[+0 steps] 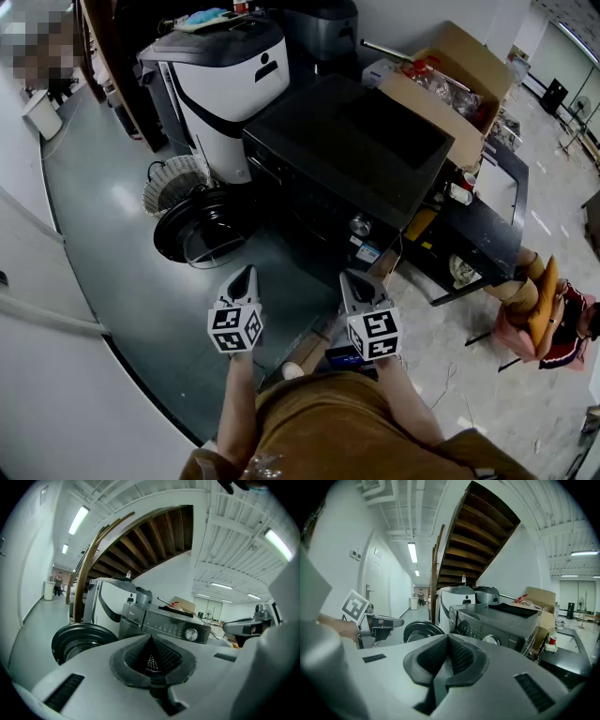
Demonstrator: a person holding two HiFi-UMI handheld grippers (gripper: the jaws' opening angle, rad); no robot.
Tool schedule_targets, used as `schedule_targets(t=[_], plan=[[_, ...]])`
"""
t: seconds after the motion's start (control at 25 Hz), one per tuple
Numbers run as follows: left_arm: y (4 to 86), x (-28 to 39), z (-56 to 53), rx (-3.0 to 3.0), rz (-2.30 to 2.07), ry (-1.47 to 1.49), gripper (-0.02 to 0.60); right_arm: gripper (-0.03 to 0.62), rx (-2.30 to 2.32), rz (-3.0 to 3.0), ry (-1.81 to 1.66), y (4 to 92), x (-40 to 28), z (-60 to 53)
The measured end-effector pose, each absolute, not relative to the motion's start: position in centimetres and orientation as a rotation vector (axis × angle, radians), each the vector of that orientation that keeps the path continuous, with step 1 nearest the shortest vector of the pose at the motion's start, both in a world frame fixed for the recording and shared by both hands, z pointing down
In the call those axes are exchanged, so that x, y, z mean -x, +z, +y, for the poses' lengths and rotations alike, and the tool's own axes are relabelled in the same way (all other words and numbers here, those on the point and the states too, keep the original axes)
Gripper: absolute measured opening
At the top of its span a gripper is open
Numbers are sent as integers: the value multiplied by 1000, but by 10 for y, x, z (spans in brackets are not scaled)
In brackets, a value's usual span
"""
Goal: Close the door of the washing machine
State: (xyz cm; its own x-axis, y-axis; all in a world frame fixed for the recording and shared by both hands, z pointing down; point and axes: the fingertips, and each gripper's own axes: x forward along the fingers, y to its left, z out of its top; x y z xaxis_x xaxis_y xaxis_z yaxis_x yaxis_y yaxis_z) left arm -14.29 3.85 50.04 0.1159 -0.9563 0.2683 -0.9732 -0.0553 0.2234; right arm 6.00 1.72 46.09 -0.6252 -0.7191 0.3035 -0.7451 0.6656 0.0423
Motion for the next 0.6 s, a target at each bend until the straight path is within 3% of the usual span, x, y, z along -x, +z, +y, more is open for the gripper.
schedule_targets(t=[0.44,0.6], plan=[[503,166,36,-2042,-1928,97,31,12,-1183,-2589,161,467,-60,12],[505,179,37,-2028,-1958,116,121,12,-1230,-2586,177,465,-62,12]])
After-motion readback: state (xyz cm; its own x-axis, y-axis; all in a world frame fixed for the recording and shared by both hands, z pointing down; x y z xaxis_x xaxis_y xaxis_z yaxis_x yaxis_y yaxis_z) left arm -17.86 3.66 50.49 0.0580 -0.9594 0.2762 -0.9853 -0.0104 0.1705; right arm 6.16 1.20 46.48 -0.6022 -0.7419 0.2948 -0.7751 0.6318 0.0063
